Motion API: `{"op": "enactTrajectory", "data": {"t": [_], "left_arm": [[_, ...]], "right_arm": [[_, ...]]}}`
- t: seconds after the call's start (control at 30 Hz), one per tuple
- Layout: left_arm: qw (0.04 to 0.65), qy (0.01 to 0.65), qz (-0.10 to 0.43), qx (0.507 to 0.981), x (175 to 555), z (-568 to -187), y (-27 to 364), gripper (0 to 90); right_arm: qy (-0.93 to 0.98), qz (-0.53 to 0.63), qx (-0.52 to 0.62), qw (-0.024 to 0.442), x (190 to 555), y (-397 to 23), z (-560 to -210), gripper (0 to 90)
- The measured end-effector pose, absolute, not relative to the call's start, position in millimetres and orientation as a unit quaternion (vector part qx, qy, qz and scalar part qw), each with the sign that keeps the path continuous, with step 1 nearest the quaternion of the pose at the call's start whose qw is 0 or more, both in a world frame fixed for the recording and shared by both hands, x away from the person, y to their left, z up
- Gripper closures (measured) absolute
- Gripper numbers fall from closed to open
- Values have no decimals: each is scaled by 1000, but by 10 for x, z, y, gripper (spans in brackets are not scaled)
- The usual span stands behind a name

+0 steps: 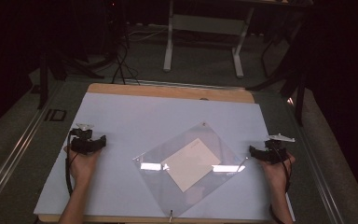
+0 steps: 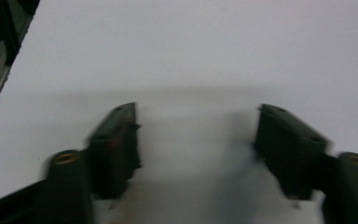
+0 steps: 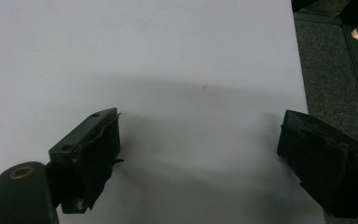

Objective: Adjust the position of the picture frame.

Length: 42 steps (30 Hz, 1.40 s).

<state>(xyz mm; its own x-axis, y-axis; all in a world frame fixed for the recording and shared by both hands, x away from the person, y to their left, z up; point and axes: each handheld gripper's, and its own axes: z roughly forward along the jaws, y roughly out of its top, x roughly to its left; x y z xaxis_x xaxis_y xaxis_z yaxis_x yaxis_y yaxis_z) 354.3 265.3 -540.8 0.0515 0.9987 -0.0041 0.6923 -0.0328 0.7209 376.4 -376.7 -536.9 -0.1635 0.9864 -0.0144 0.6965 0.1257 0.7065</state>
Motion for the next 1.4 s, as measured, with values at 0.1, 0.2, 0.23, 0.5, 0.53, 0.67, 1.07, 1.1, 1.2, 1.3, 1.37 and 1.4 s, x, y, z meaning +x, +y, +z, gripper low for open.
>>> {"op": "enactTrajectory", "data": {"t": [0.1, 0.2, 0.23, 0.5, 0.53, 0.67, 1.07, 1.1, 1.2, 1.3, 1.37, 1.4], "left_arm": [[284, 622, 270, 678, 3533, -5393, 2627, 483], [296, 597, 263, 698, 3517, -5370, 2571, 482], [303, 588, 259, 704, 3514, -5356, 2547, 477], [344, 542, 228, 732, 3427, -5264, 2434, 468], [350, 534, 223, 736, 3408, -5243, 2415, 471], [376, 508, 208, 746, 3340, -5189, 2345, 478], [400, 455, 183, 774, 3222, -5175, 2121, 488], [404, 452, 181, 775, 3209, -5172, 2114, 488], [412, 440, 173, 779, 3170, -5162, 2092, 489], [419, 426, 172, 783, 3134, -5153, 2064, 489], [419, 420, 171, 787, 3120, -5150, 2049, 489], [421, 417, 170, 788, 3116, -5150, 2041, 489]], "right_arm": [[706, 288, 597, 249, 3767, -3771, -5368, 128], [706, 287, 598, 249, 3769, -3770, -5367, 128], [705, 289, 597, 250, 3766, -3772, -5370, 129], [710, 297, 586, 254, 3732, -3750, -5354, 268], [716, 302, 577, 252, 3720, -3736, -5344, 340], [747, 309, 536, 245, 3687, -3666, -5303, 515], [784, 351, 464, 215, 3450, -3653, -5260, 758], [785, 354, 462, 213, 3425, -3658, -5257, 770], [790, 362, 448, 210, 3327, -3653, -5246, 809], [795, 362, 439, 211, 3267, -3637, -5242, 835], [798, 364, 433, 208, 3231, -3625, -5243, 849], [798, 364, 433, 208, 3231, -3625, -5243, 849]]}}
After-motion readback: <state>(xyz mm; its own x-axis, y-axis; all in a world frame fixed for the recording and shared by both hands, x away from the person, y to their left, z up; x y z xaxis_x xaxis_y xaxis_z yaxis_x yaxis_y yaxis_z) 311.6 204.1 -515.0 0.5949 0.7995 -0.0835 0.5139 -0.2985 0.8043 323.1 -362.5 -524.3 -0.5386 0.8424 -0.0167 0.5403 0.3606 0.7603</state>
